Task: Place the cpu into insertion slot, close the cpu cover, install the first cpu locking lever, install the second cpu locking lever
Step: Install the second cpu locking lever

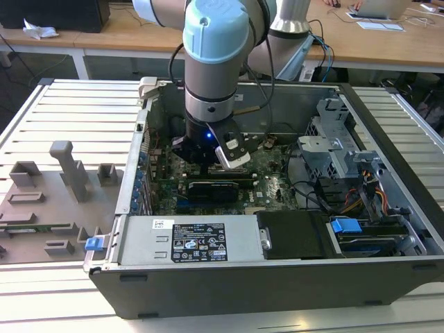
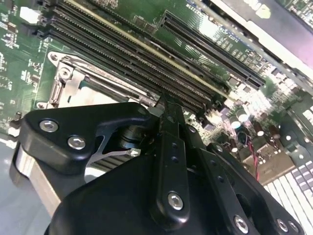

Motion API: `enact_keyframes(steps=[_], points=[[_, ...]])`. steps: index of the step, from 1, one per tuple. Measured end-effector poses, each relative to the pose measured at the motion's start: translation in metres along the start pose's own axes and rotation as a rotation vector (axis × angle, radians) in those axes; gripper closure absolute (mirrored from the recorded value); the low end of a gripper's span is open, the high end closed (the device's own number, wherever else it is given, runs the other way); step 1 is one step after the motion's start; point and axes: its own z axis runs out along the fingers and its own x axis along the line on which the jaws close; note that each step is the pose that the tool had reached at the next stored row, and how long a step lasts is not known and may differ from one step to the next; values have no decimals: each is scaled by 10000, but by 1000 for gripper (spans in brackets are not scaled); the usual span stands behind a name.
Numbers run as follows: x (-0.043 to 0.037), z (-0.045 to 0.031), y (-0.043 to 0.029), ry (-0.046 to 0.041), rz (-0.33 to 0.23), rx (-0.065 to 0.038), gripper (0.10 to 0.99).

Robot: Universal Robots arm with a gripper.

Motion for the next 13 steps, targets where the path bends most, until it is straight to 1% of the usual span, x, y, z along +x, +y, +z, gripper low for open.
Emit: enact_keyframes(steps=[1, 2, 5, 7, 10, 13], points=[[1, 14, -2, 4, -22, -17, 980], [2, 31, -2, 11, -68, -67, 980], [1, 52, 6, 24, -147, -183, 980], [0, 68, 28, 30, -225, -268, 980], [0, 94, 61, 45, -321, -320, 980], [-1, 100, 73, 56, -386, -333, 980]])
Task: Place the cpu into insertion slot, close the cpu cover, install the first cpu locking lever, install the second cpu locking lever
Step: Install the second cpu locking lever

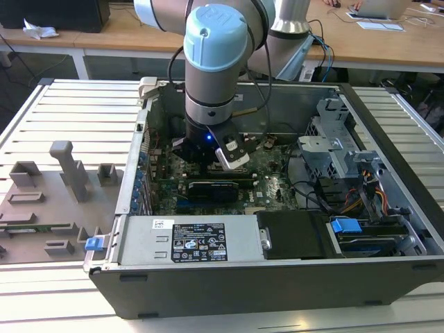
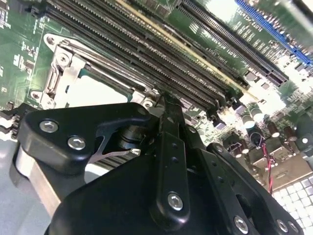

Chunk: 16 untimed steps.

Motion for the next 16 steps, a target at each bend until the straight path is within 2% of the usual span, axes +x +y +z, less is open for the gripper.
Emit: enact_keyframes(steps=[3, 6, 7, 8, 9, 12, 14, 16], points=[[1, -16, 4, -1, -36, -1, 980], [1, -127, 26, -2, -42, -3, 980], [-22, -134, 36, 2, -42, -6, 980], [-62, -134, 47, 25, -37, -4, 980], [-154, -130, 65, 108, -20, -8, 980], [-349, -109, 94, 256, 5, 20, 980], [-429, -90, 115, 320, 18, 57, 980], [-477, -64, 176, 380, 36, 202, 980]])
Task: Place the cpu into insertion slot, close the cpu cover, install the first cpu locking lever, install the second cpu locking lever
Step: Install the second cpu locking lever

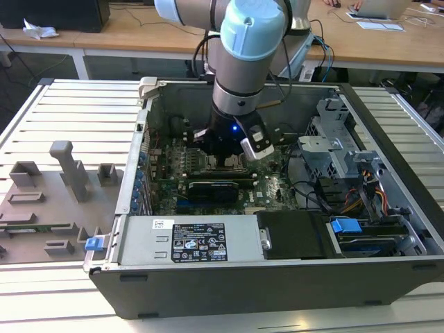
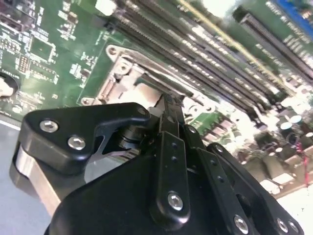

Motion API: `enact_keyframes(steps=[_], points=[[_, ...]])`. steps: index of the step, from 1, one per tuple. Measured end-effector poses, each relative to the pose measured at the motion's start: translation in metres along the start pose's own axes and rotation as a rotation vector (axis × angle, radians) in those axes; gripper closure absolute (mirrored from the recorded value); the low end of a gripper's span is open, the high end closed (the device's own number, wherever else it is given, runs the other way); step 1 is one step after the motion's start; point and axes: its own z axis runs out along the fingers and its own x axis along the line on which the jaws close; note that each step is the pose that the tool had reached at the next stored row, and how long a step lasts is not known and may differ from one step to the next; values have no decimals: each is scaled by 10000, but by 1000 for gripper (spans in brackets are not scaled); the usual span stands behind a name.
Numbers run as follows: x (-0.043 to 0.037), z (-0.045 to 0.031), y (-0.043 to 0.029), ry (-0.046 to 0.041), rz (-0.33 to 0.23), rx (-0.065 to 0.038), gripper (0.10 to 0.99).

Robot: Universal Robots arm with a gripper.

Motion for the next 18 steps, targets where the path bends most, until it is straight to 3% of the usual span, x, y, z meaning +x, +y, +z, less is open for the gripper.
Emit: enact_keyframes(steps=[1, 2, 3, 4, 5, 7, 9, 10, 11, 18], points=[[-18, 13, 55, 20, 13, 207, 980], [-38, 30, 161, 46, 40, 644, 980], [-41, 23, 206, 61, 65, 1022, 980], [-40, 3, 214, 63, 69, 1097, 980], [-38, -30, 222, 67, 73, 1149, 980], [-33, -129, 239, 66, 72, 1150, 980], [-26, -259, 261, 65, 72, 1149, 980], [-21, -358, 277, 67, 72, 1150, 980], [-19, -403, 286, 66, 72, 1149, 980], [-17, -421, 289, 66, 72, 1150, 980]])
